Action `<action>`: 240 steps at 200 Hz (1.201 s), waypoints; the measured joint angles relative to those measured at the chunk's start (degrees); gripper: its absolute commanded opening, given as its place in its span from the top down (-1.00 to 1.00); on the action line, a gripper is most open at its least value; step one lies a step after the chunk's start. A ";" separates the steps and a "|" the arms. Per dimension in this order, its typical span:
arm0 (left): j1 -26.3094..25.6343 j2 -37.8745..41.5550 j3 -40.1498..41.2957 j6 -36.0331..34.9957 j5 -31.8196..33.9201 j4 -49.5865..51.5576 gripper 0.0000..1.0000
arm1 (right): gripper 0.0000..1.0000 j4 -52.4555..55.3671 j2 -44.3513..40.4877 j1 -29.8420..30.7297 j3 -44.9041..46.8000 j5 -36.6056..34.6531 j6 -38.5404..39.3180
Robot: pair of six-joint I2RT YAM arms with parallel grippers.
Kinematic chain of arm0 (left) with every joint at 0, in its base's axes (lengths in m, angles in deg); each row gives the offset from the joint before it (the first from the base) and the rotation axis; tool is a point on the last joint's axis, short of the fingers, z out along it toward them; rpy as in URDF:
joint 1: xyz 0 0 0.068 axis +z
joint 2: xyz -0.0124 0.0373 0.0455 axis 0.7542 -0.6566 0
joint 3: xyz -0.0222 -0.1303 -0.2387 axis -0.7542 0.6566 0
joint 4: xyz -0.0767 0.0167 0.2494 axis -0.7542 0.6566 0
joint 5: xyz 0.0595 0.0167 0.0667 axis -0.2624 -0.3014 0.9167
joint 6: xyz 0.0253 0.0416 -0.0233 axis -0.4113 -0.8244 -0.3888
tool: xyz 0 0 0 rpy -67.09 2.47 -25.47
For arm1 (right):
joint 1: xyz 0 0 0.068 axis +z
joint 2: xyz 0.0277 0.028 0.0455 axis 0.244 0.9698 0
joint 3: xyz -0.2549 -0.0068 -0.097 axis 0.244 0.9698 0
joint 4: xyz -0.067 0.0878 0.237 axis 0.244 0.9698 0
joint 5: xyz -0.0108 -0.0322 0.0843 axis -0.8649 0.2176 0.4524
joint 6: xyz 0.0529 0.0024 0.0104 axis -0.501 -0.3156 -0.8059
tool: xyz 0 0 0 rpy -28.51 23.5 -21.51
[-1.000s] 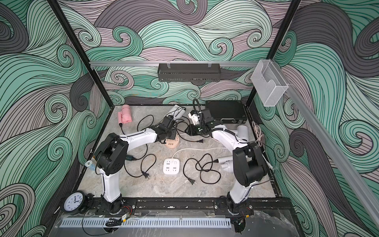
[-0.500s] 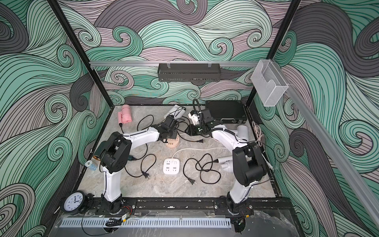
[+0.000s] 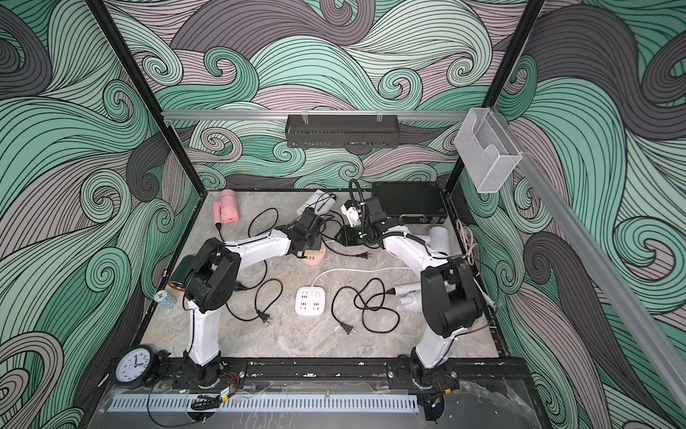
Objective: Charge the blow dryers
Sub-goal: Insert the plug into the socket.
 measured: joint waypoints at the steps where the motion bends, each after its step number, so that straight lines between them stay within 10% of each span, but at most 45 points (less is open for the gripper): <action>1: -0.02 -0.07 -0.09 0.07 0.04 0.13 1.00 | 0.47 0.00 0.00 0.00 0.00 0.00 0.00; 174: 0.48 -1.42 -3.28 6.95 -1.20 6.25 1.00 | 0.47 0.92 -0.37 0.02 0.00 0.00 0.02; 240: 1.97 -1.29 -5.73 6.60 -5.55 10.43 0.69 | 0.47 1.88 -0.81 0.02 -0.35 -0.11 0.09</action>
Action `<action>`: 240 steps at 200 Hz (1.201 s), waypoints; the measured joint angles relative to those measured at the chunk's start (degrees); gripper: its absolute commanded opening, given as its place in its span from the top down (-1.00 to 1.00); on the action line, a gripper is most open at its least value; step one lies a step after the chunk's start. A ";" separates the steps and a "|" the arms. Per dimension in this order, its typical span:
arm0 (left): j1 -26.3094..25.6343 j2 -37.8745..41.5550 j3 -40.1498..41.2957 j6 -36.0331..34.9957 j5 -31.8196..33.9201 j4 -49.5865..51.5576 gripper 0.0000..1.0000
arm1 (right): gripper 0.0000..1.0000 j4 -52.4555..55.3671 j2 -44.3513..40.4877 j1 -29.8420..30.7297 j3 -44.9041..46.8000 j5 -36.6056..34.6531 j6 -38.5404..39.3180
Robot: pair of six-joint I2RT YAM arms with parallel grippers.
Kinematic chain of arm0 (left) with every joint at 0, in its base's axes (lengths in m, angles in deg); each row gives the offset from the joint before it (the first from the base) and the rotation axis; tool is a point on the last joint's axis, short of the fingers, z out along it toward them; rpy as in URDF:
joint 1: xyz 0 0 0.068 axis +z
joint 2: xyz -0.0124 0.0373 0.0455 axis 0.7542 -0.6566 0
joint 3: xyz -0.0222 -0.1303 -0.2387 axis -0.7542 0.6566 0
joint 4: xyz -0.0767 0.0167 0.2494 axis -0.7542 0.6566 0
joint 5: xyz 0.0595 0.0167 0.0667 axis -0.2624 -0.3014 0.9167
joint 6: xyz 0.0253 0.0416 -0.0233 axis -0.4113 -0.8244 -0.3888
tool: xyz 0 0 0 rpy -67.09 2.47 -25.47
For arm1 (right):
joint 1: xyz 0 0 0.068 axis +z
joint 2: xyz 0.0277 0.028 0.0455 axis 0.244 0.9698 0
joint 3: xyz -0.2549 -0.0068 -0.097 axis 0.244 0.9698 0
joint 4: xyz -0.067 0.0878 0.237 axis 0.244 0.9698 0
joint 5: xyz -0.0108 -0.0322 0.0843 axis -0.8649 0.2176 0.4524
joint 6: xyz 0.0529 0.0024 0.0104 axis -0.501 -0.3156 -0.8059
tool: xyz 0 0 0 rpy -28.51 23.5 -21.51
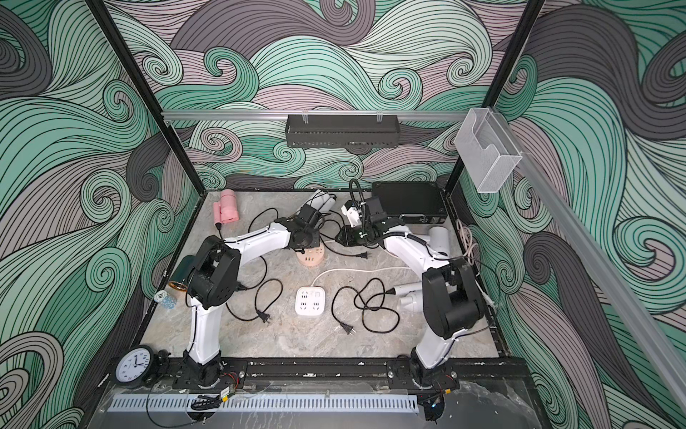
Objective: Charge the blow dryers
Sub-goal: Insert the plug into the socket.
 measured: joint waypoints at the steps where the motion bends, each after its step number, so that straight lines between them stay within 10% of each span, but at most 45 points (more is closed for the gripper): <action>1: 0.00 0.00 -0.02 0.00 -0.02 0.07 0.68 | 0.47 0.04 -0.02 0.00 -0.02 -0.02 0.00; 82: 0.46 0.07 -1.09 -3.72 -3.58 9.73 0.24 | 0.46 1.03 -0.96 0.00 -0.46 -1.03 0.31; 240: 2.12 -1.92 -6.54 -8.17 -8.59 13.92 0.33 | 0.50 2.54 -0.94 1.55 -1.33 -2.69 0.37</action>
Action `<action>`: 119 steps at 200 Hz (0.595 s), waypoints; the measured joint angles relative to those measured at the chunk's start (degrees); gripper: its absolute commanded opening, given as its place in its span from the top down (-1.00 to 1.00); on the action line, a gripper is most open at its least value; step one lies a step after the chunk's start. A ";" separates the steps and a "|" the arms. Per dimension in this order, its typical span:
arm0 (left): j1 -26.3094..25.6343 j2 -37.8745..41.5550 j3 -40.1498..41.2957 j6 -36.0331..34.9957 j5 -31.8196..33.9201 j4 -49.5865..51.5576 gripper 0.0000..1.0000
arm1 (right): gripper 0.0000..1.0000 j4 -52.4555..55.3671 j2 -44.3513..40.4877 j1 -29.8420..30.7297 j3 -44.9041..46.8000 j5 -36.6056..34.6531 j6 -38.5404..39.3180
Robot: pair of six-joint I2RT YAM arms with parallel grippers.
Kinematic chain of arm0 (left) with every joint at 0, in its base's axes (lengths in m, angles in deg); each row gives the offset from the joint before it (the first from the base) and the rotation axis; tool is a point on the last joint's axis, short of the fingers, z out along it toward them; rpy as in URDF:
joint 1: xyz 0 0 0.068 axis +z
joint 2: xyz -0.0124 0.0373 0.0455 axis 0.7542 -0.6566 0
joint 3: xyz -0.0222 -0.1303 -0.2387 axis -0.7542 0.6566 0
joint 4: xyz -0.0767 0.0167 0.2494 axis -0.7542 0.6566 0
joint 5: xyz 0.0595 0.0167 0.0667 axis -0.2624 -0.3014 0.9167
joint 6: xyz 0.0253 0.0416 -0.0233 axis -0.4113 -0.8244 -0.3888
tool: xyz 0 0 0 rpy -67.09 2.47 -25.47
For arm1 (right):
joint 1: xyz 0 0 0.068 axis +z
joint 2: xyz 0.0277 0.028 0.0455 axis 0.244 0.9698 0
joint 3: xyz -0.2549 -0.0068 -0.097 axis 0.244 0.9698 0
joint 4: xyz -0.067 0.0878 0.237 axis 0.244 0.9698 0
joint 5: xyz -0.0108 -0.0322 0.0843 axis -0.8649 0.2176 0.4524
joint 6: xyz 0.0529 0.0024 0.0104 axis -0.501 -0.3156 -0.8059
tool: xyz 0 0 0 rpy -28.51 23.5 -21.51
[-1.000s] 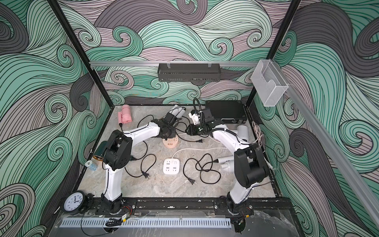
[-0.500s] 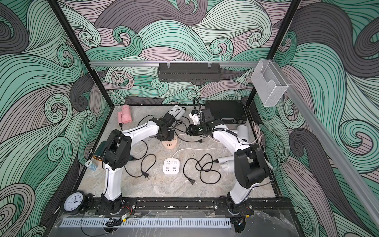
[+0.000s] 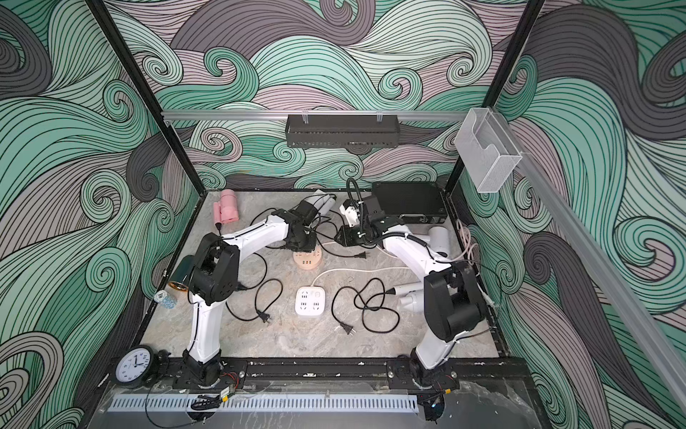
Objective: Charge the blow dryers
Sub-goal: Insert the plug into the socket.
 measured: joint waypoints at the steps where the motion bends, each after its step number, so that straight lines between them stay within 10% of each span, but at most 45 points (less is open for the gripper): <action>1: 0.00 0.00 0.00 -0.04 -0.07 0.04 0.33 | 0.49 0.00 0.00 0.02 0.00 -0.02 -0.02; 119: 4.98 14.67 11.23 -9.11 -16.39 2.60 0.12 | 0.26 3.17 -2.67 4.09 -5.35 -1.73 2.64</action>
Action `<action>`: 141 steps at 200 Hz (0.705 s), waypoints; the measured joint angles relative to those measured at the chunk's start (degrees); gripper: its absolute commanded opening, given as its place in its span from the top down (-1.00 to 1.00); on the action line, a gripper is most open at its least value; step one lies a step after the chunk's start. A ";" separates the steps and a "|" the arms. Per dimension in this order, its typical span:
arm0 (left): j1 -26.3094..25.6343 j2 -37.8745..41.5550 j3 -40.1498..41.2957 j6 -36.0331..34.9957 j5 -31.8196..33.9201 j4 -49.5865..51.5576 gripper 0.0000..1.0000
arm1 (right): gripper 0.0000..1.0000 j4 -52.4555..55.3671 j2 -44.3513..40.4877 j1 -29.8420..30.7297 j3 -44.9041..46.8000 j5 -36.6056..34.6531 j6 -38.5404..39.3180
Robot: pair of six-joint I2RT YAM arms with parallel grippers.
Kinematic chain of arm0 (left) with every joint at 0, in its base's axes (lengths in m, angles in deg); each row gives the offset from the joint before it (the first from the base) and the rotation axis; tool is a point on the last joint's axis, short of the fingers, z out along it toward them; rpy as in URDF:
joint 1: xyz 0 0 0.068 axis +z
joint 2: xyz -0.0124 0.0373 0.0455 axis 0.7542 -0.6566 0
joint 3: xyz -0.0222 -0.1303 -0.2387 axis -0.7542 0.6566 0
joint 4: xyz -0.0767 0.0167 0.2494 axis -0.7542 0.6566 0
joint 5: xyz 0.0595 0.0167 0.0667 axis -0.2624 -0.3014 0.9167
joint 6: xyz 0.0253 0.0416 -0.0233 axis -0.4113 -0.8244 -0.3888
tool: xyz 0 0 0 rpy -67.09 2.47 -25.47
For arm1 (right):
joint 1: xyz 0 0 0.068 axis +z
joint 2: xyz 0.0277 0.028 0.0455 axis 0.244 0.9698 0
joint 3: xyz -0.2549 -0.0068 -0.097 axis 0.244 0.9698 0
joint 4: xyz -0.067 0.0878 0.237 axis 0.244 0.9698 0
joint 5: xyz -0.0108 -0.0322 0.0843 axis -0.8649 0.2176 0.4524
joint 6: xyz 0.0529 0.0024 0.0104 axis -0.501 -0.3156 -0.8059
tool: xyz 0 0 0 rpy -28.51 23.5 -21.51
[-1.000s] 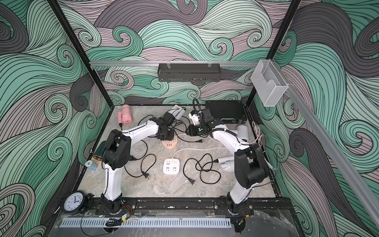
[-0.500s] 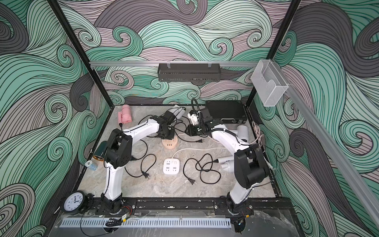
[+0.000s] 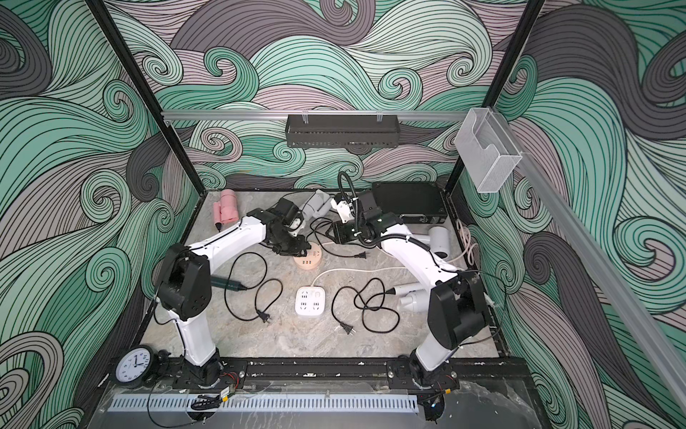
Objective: Charge the blow dryers
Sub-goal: Insert the plug into the socket.
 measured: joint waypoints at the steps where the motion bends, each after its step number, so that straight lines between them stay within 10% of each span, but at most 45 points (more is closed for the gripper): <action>1: 0.17 0.26 0.28 -0.04 -0.35 -0.17 0.11 | 0.26 0.13 0.04 0.02 -0.35 0.00 0.02; 62: 10.40 8.72 9.07 2.97 -12.13 -4.28 0.12 | 0.12 4.00 7.72 2.80 -14.86 0.04 1.99; 141: 17.42 21.51 16.74 12.81 -5.66 -10.86 0.20 | -0.18 14.25 31.56 7.21 -42.42 0.13 6.38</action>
